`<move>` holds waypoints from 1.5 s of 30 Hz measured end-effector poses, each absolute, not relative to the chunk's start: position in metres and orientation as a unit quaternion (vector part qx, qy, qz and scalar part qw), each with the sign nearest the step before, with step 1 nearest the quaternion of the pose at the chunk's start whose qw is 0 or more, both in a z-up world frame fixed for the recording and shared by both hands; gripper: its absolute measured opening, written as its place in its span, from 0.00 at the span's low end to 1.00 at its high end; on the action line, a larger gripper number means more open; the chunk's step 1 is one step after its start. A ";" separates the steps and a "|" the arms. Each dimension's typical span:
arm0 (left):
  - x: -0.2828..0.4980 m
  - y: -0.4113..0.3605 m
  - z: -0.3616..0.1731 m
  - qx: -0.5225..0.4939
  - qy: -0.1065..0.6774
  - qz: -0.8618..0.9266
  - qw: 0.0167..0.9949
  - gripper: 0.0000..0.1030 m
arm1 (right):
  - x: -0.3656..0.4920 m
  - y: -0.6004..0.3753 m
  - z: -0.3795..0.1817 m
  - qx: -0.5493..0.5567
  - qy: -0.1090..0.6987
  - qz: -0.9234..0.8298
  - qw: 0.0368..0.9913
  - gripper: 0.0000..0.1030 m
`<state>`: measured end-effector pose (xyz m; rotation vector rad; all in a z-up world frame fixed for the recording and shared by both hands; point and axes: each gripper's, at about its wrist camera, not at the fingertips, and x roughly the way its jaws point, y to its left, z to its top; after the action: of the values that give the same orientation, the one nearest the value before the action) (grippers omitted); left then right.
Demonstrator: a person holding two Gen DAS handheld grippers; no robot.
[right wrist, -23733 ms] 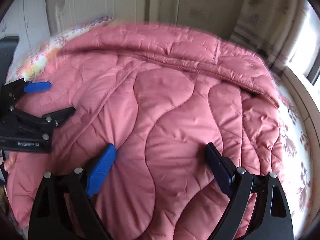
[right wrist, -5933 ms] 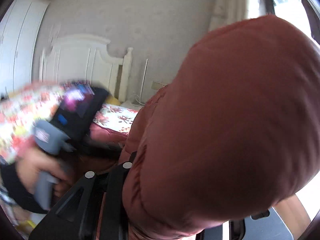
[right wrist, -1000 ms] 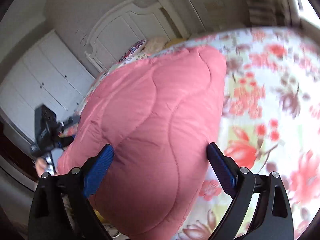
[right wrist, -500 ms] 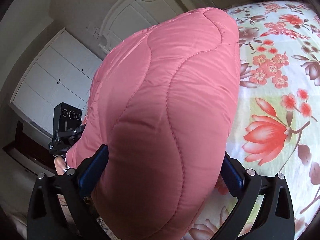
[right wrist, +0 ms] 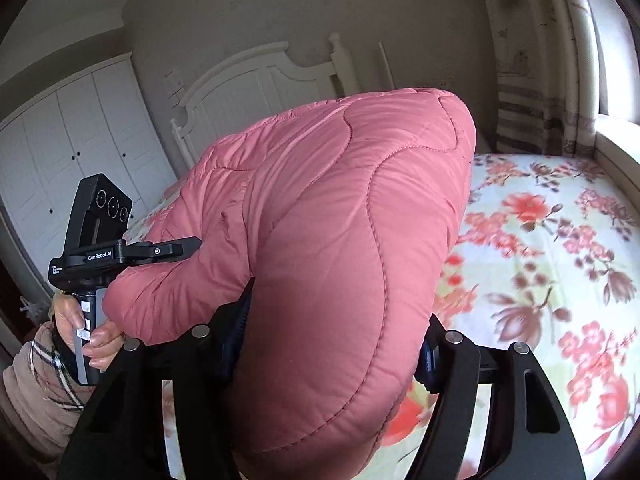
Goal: Fold large clothes
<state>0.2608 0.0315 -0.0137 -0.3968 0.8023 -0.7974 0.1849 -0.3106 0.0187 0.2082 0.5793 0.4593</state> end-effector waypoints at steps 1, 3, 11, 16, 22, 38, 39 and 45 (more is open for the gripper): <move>0.272 0.023 -0.010 -0.185 0.375 -0.378 0.826 0.48 | 0.192 -0.320 0.023 0.107 0.277 0.218 0.930 0.65; 0.296 0.004 -0.005 -0.182 0.374 -0.378 0.827 0.49 | 0.214 -0.337 0.029 0.117 0.269 0.207 0.933 0.65; 0.335 -0.004 -0.074 -0.224 0.431 -0.332 0.808 0.60 | 0.286 -0.362 -0.034 0.143 0.365 0.160 0.906 0.75; 0.326 -0.004 -0.063 -0.168 0.425 -0.316 0.831 0.73 | 0.269 -0.360 -0.004 0.095 0.330 0.084 0.936 0.88; 0.295 -0.001 -0.035 -0.145 0.359 -0.216 0.896 0.90 | 0.246 -0.296 0.022 0.001 0.257 0.122 0.959 0.88; 0.111 0.003 0.115 0.021 0.114 0.039 0.992 0.98 | 0.123 -0.276 0.072 -0.008 0.136 0.193 0.972 0.95; 0.109 0.007 0.120 0.005 0.111 0.035 0.993 0.98 | 0.105 -0.287 0.080 0.006 0.115 0.193 0.974 0.95; 0.062 -0.022 0.113 0.019 0.106 0.008 0.994 0.98 | 0.033 -0.320 0.083 -0.001 0.066 0.109 0.992 0.95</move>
<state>0.0615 -0.0220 0.1135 0.0378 0.2114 0.0166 0.0327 -0.3199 0.0834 -0.0021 0.1330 0.2178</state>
